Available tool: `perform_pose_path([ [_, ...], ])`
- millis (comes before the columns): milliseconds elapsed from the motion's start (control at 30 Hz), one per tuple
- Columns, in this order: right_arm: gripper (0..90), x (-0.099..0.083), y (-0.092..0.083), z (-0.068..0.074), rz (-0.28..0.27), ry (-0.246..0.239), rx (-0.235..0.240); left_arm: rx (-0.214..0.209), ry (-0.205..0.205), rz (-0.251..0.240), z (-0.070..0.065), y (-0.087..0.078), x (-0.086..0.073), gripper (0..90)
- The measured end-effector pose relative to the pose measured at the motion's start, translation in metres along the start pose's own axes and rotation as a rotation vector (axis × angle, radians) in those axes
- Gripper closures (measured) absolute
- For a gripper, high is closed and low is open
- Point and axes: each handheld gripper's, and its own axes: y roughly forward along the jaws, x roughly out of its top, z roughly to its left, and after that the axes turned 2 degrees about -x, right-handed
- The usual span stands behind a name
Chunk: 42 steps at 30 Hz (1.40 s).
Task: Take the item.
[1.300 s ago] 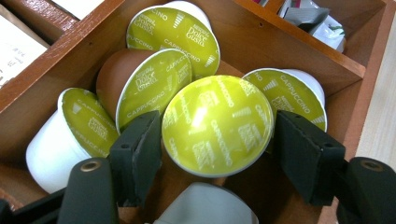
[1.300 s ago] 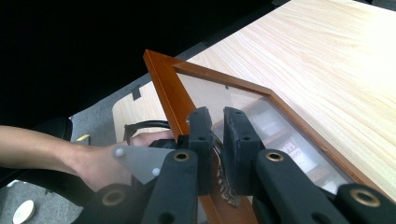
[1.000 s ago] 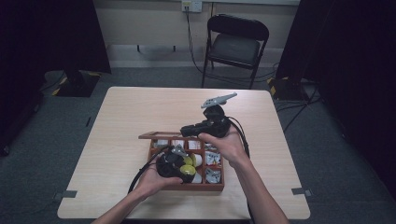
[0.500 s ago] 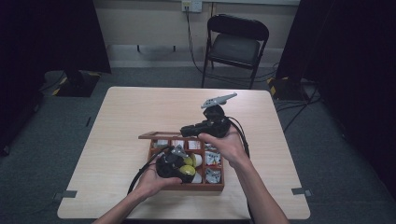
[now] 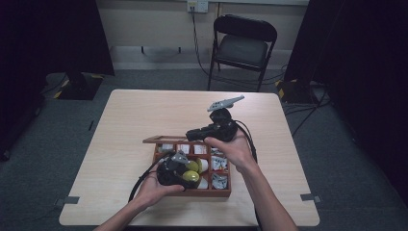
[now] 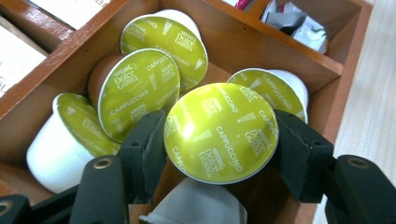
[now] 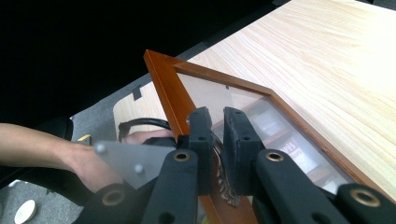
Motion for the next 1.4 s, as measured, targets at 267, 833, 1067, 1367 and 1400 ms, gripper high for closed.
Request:
perform_pose_path([
  [267, 82.3, 0.000, 0.000, 0.000, 0.000, 0.001, 0.001, 0.009, 0.004, -0.031, -0.003, -0.008, -0.003, 38.5],
  [833, 82.3, 0.000, 0.000, 0.000, 0.000, 0.003, 0.005, 0.013, 0.001, -0.103, -0.010, -0.033, -0.012, 38.7],
  [1067, 82.3, -0.001, 0.000, -0.001, -0.001, 0.004, 0.008, -0.041, -0.009, -0.155, -0.009, -0.051, -0.021, 67.8],
  [1367, 82.3, 0.000, 0.000, -0.001, -0.001, 0.003, 0.008, -0.056, -0.018, -0.146, -0.006, -0.049, -0.021, 60.8],
  [1400, 82.3, 0.000, 0.000, -0.001, -0.001, 0.003, 0.008, -0.052, -0.022, -0.133, -0.005, -0.045, -0.020, 56.3],
])
